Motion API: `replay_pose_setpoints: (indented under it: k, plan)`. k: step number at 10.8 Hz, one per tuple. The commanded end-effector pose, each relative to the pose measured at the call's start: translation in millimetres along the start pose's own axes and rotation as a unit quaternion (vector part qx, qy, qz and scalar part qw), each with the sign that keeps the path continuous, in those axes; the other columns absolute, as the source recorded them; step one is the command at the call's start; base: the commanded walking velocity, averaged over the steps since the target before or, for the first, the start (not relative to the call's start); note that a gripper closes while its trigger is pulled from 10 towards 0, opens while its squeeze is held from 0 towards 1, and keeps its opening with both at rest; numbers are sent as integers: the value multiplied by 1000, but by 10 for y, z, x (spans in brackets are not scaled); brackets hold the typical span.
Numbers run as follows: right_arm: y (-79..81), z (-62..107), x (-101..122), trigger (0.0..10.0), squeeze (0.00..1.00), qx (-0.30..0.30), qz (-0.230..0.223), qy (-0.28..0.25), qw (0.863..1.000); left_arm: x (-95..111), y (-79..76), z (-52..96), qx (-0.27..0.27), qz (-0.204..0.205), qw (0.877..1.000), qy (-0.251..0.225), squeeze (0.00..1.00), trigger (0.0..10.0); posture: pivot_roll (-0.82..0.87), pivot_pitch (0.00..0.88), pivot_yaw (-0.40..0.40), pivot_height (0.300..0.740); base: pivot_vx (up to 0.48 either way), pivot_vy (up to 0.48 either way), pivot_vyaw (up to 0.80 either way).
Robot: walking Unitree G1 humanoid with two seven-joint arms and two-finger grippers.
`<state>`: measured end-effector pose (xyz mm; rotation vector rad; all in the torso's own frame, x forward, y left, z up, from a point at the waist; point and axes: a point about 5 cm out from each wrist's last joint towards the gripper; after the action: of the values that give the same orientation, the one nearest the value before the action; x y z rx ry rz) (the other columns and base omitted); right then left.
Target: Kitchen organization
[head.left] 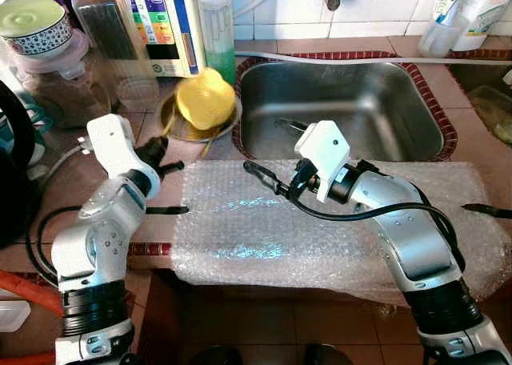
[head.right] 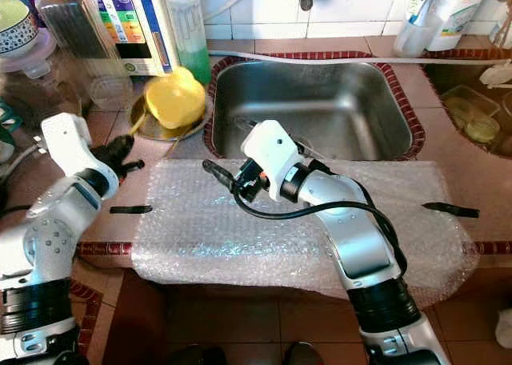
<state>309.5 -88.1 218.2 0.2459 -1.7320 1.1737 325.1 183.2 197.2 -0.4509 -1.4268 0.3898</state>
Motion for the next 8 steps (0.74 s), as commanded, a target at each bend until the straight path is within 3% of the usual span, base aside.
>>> replay_pose_setpoints:
  k: [1,8]
  plan:
    - [-4,-17,26,10000,0,4,10,-5,1000,103,-30,19,-2,-13,1000,-24,0,0,-105,159,62,740,0,0,0]
    - [-72,-17,1,10000,0,-11,14,-4,1000,303,13,63,20,-95,992,-82,0,0,-104,156,59,740,0,0,0]
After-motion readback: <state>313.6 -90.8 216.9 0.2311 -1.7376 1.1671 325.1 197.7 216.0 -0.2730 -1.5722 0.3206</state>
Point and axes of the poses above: a point about 5 cm out from each wrist's last joint towards the gripper, its own z axis pointing back from the gripper into the wrist, its own x axis along the axis of the wrist's last joint, y = z × x, and after that the axes turned 10 degrees about z, right-handed
